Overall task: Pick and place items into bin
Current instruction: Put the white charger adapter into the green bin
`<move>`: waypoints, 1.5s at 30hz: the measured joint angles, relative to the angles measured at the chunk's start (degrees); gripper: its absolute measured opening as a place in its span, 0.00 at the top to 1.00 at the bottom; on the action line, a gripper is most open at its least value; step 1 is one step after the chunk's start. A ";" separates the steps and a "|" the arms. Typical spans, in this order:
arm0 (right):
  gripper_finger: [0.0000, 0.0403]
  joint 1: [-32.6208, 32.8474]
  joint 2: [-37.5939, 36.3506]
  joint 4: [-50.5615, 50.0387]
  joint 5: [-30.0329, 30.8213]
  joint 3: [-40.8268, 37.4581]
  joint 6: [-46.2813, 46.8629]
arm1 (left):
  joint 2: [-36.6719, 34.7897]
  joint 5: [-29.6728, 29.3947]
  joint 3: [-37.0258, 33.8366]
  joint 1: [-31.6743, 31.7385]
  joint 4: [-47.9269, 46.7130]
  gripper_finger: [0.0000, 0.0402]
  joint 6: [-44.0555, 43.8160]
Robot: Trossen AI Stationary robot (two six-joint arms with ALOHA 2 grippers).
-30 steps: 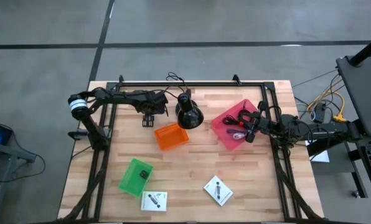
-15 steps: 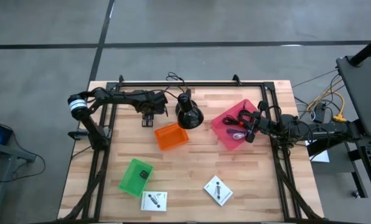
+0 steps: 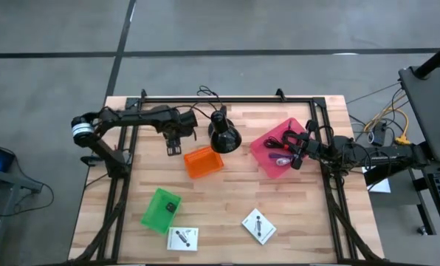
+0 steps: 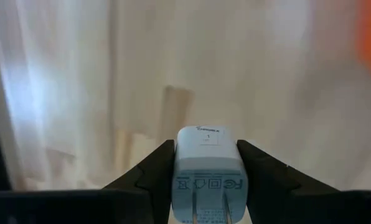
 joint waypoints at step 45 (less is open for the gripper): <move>0.86 0.02 0.02 -0.79 -0.10 0.00 5.40 | -4.57 16.43 6.59 -47.96 -8.24 0.67 -90.56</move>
